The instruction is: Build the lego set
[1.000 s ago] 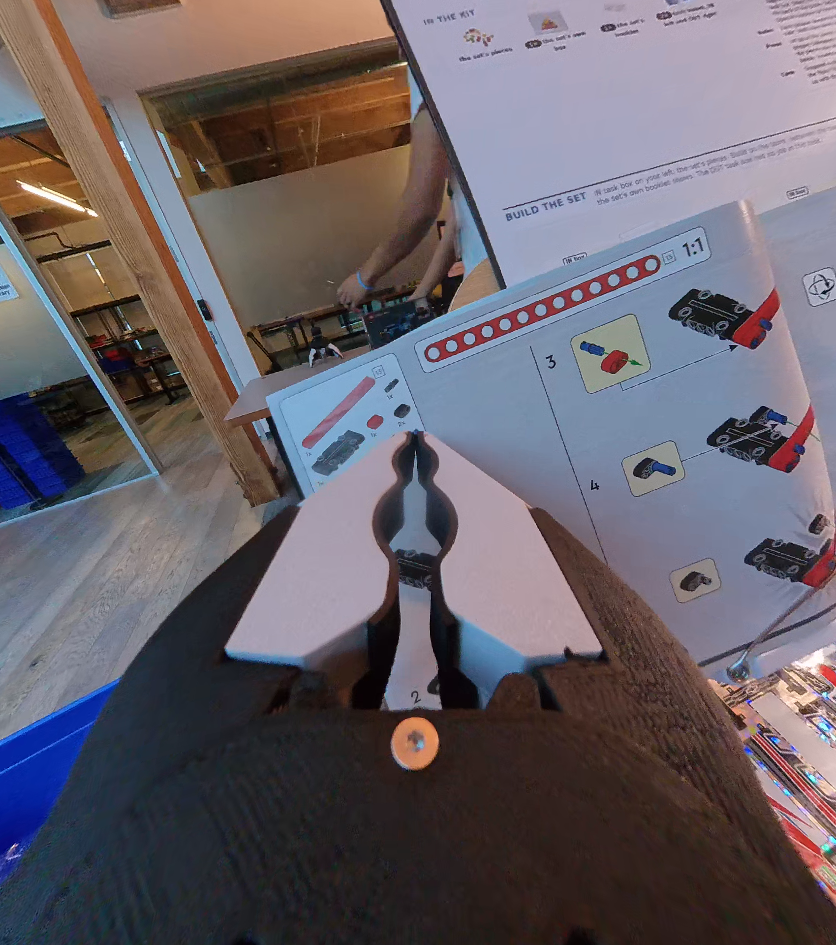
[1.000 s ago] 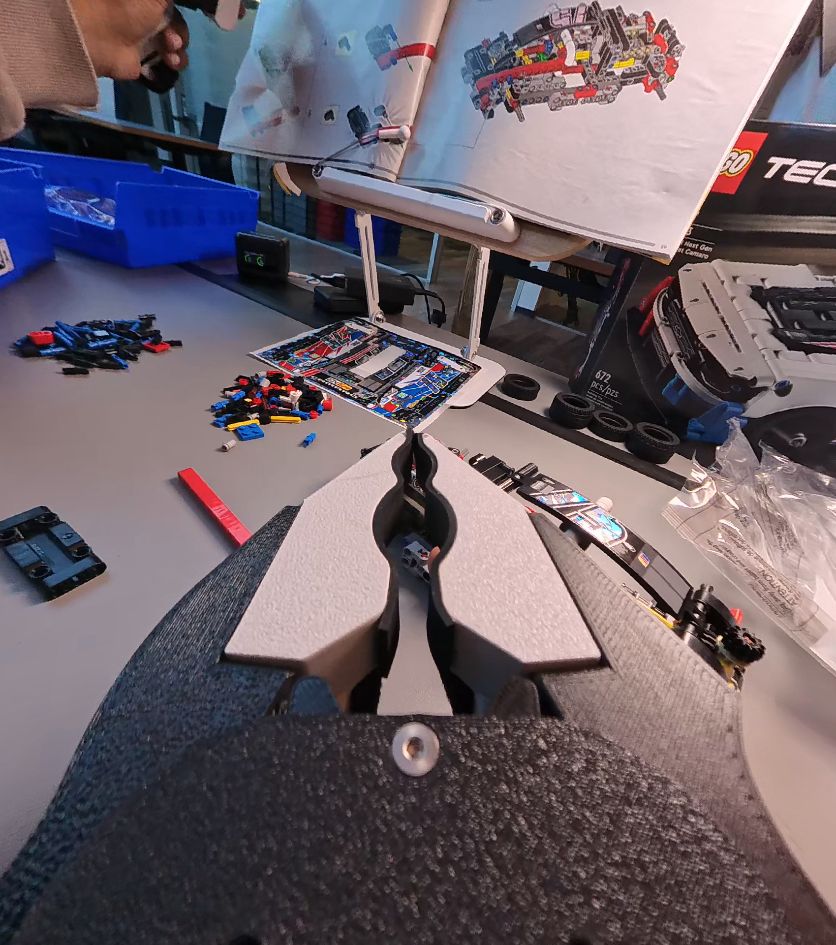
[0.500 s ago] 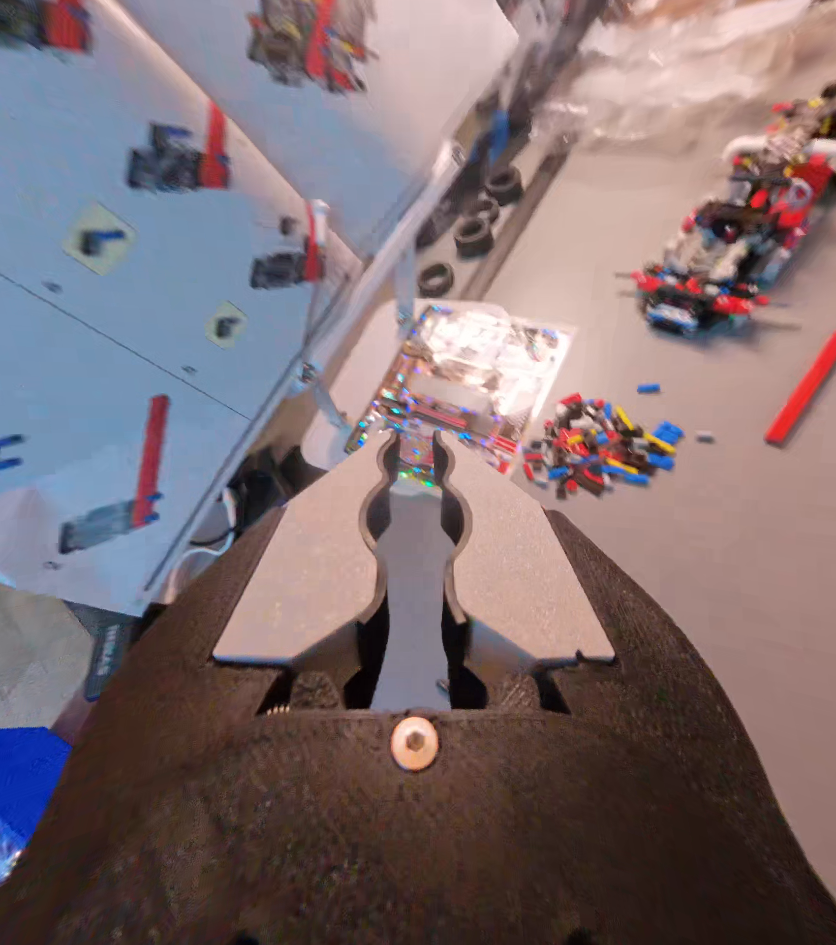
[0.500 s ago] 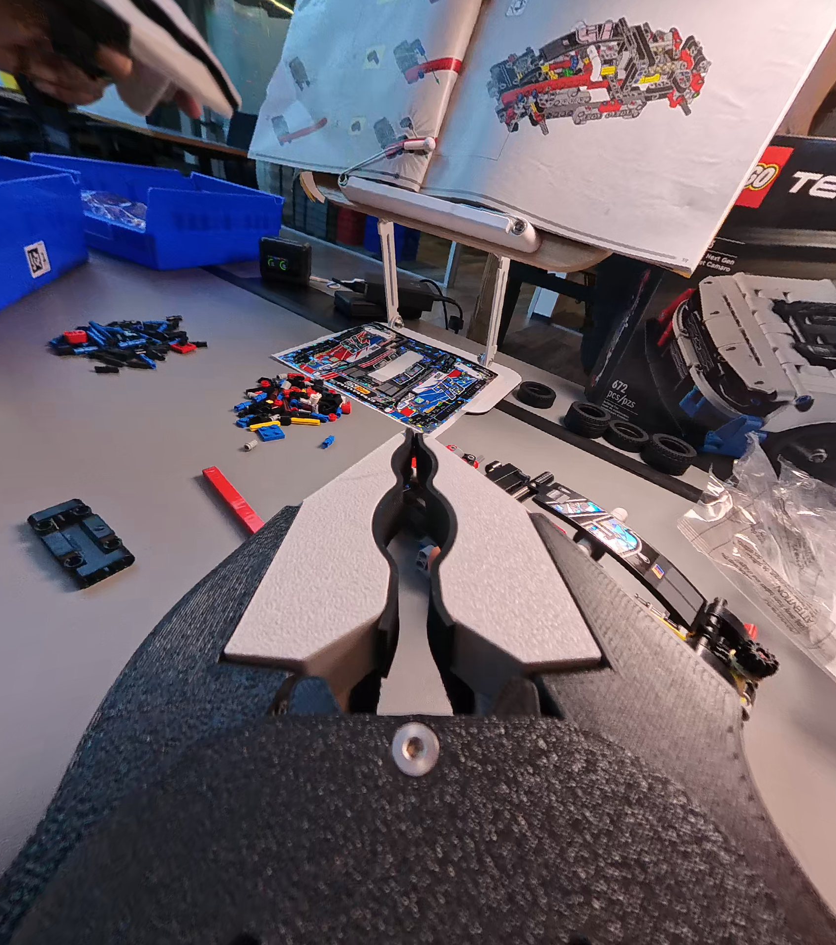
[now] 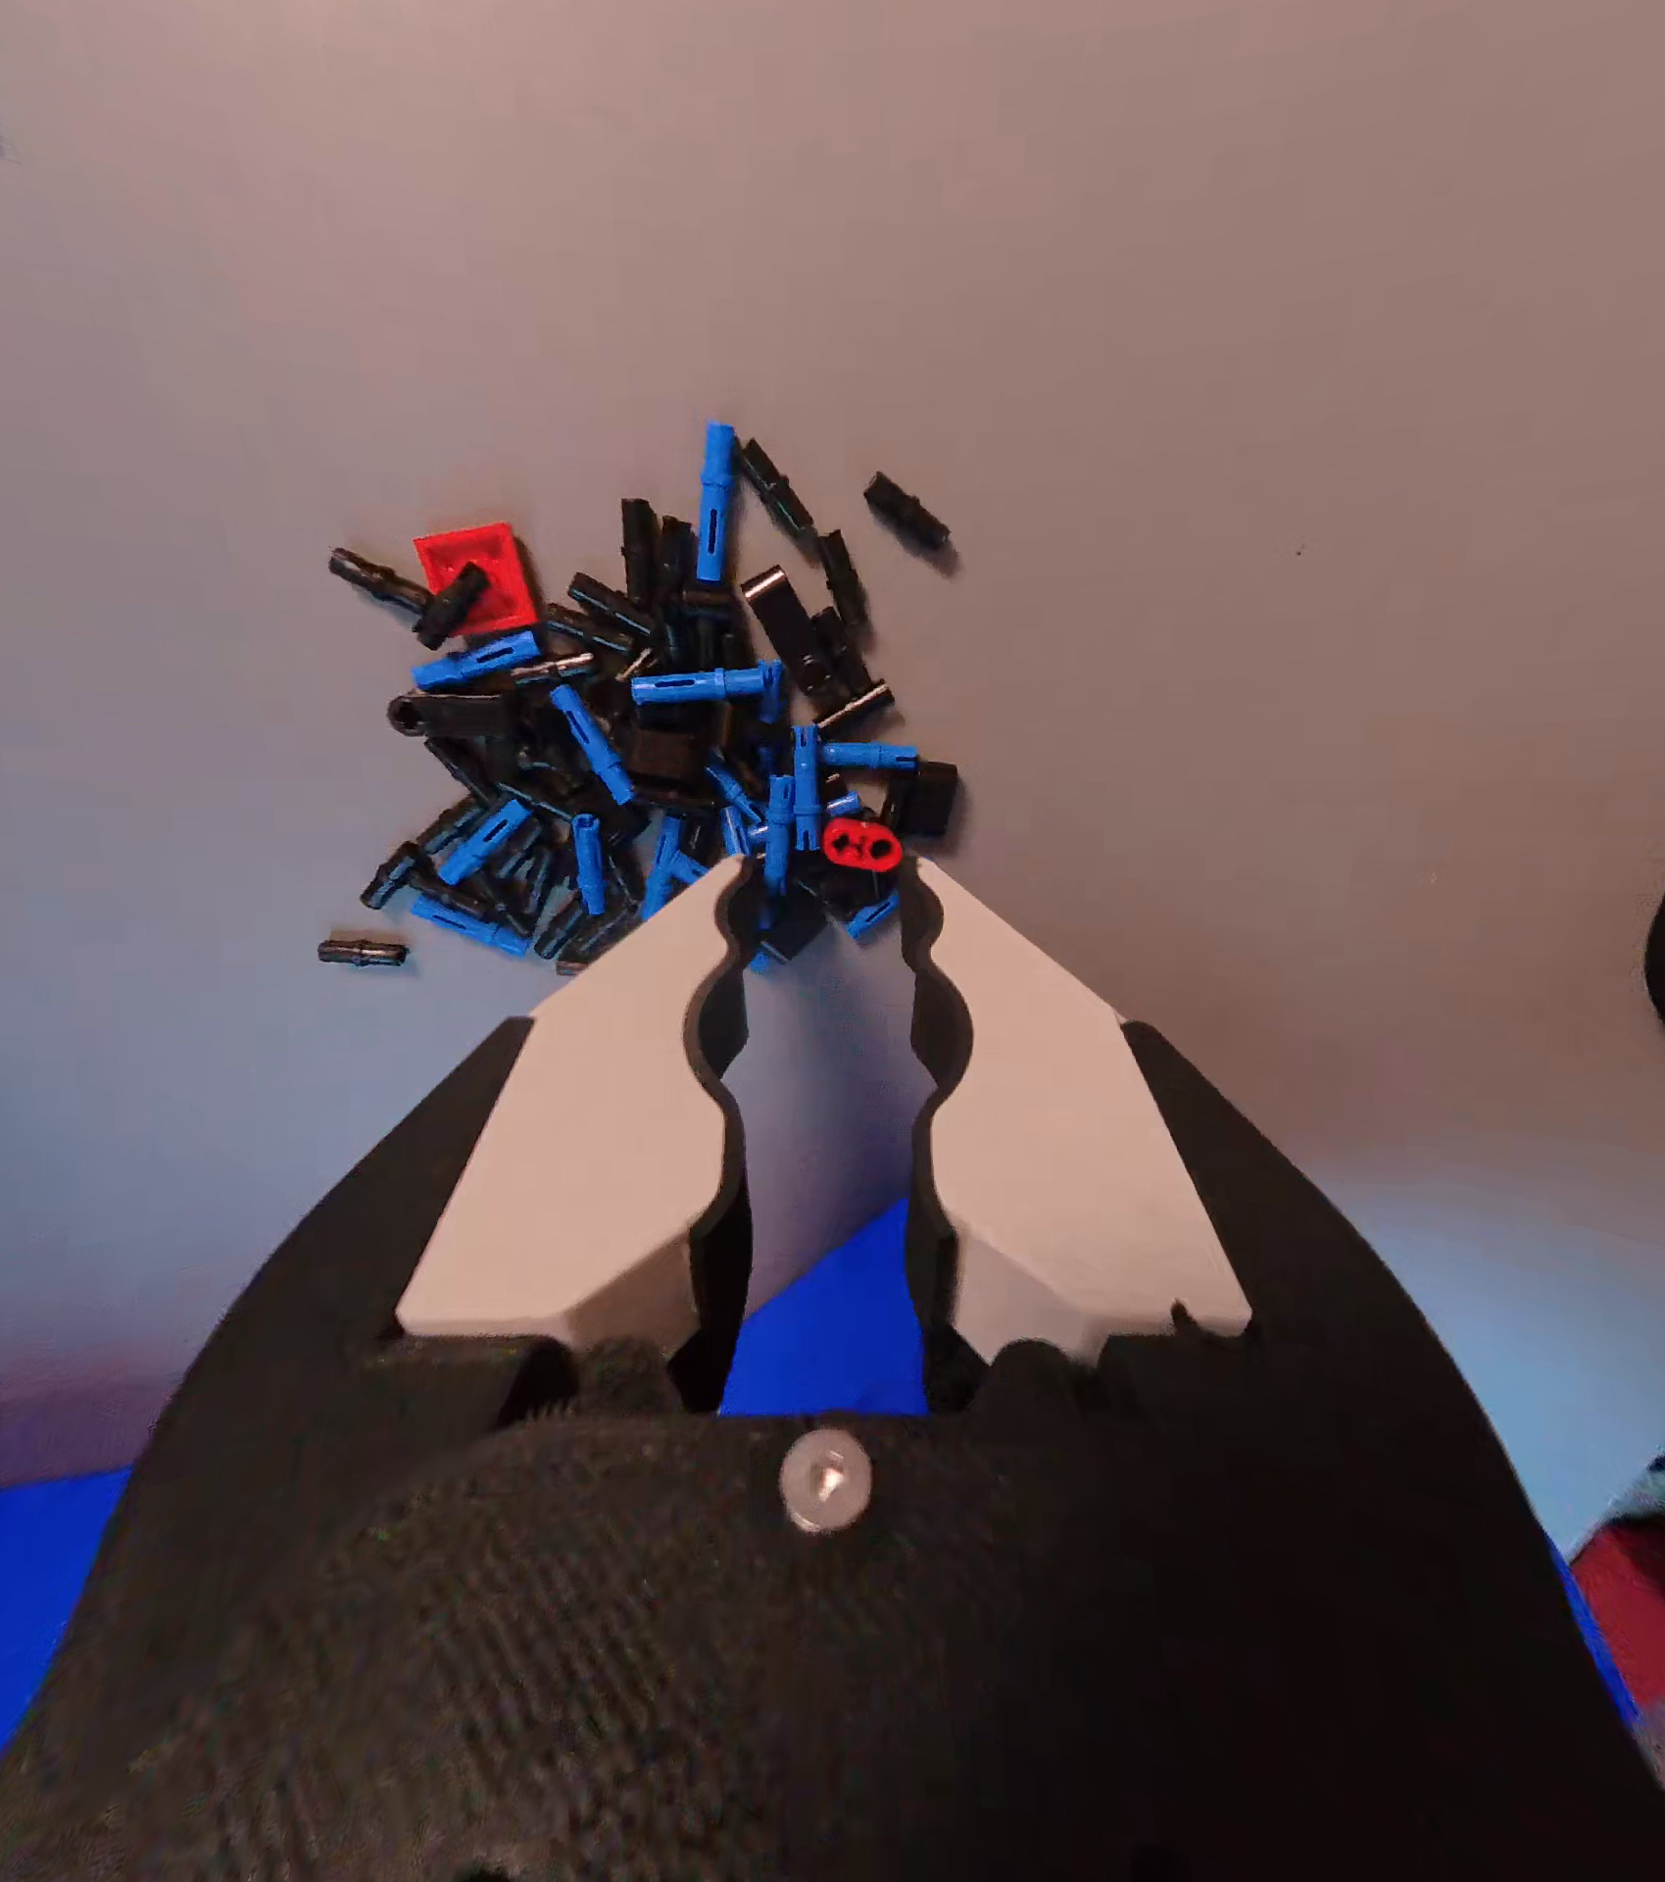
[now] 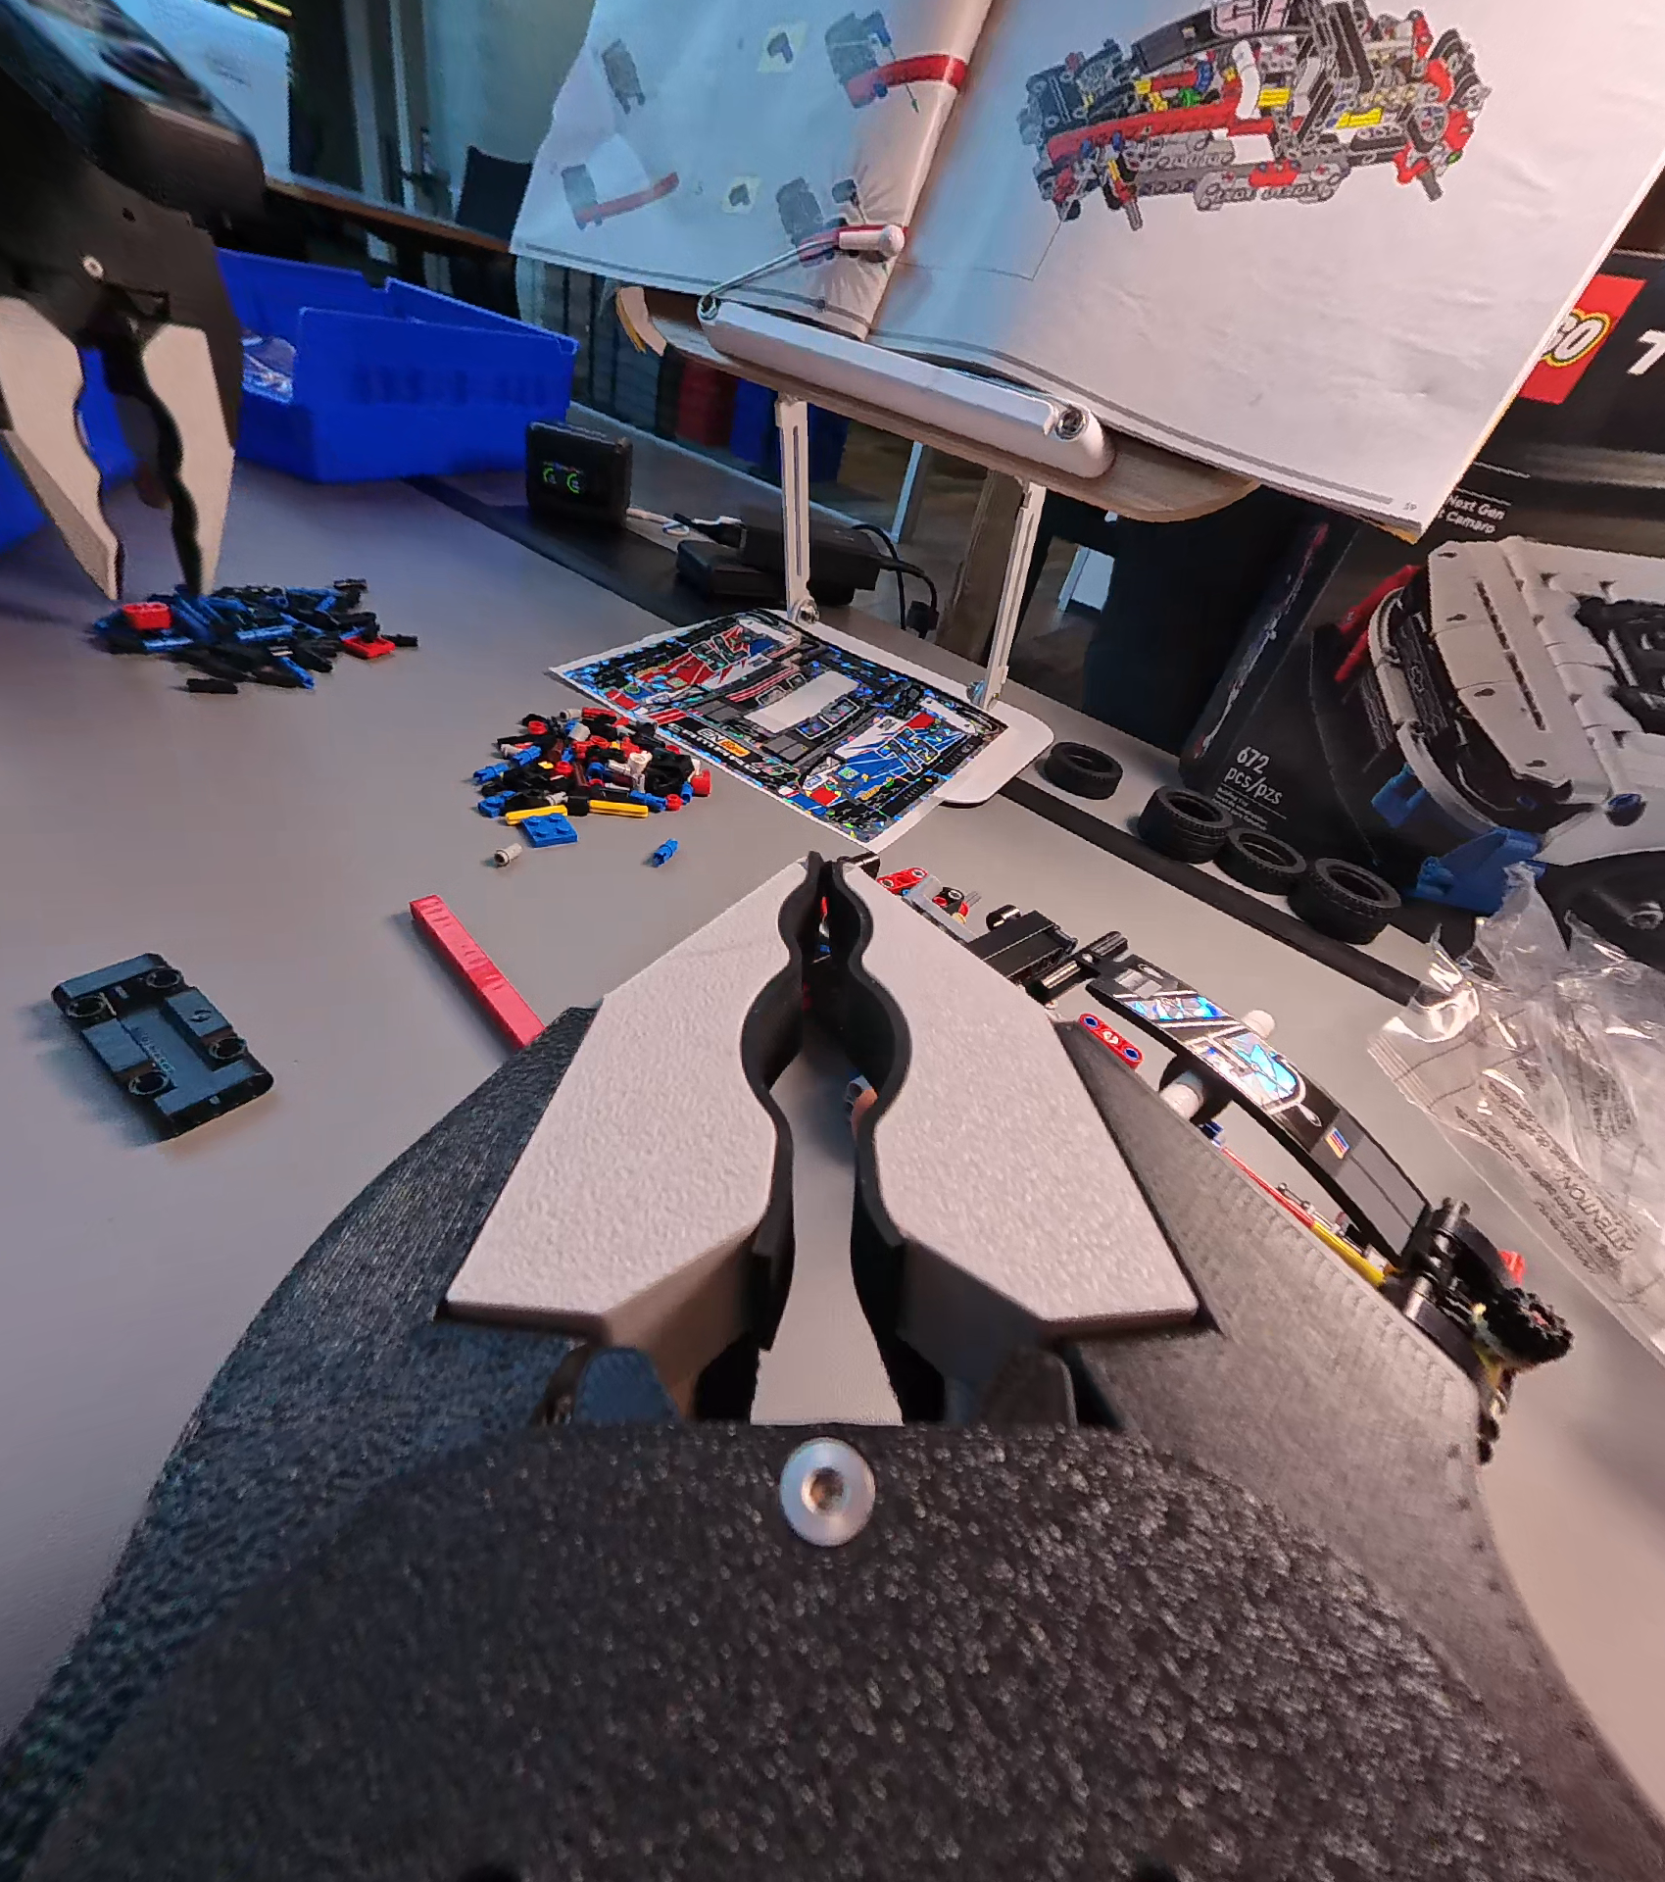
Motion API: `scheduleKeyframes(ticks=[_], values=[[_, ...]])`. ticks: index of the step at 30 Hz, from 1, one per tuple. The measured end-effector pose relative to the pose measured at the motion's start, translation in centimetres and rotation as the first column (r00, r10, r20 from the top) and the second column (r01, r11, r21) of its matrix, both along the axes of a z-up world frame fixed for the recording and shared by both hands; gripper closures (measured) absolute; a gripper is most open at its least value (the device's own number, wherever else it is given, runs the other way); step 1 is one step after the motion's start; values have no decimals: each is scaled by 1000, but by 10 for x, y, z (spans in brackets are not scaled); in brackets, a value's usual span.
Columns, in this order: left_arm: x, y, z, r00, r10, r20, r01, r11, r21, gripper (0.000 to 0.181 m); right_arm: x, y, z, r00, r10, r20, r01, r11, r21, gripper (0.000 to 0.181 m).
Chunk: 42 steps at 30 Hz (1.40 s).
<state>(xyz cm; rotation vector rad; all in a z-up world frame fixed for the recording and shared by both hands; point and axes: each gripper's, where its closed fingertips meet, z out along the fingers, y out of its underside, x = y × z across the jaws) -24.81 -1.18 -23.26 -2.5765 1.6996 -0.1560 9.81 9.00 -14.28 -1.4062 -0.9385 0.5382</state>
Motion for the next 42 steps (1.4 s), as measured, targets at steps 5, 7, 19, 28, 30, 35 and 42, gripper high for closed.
scheduleKeyframes(ticks=[5,7,19,28,30,35,42], values=[[-1,-2,-6,995,-69,-67,72,996,44,159,1,1,0,1000,-8,2,8,1000,2,181],[0,-2,-5,995,-80,-67,85,994,73,161,0,1,0,1000,-7,3,7,1000,3,181],[9,-5,-2,987,-154,-50,159,977,139,167,-1,1,-3,1000,-2,14,2,1000,-1,181],[15,1,-4,982,-184,-40,188,966,177,170,0,2,-4,1000,-9,19,9,1000,-3,181],[14,3,-5,981,-188,-47,193,963,189,169,0,3,-5,1000,-12,22,12,1000,-3,181],[14,6,-8,980,-192,-49,198,954,225,174,0,4,-6,999,-27,26,27,1000,2,181],[20,9,3,982,-189,10,179,944,278,175,-1,7,-10,998,-46,41,46,999,3,181]])
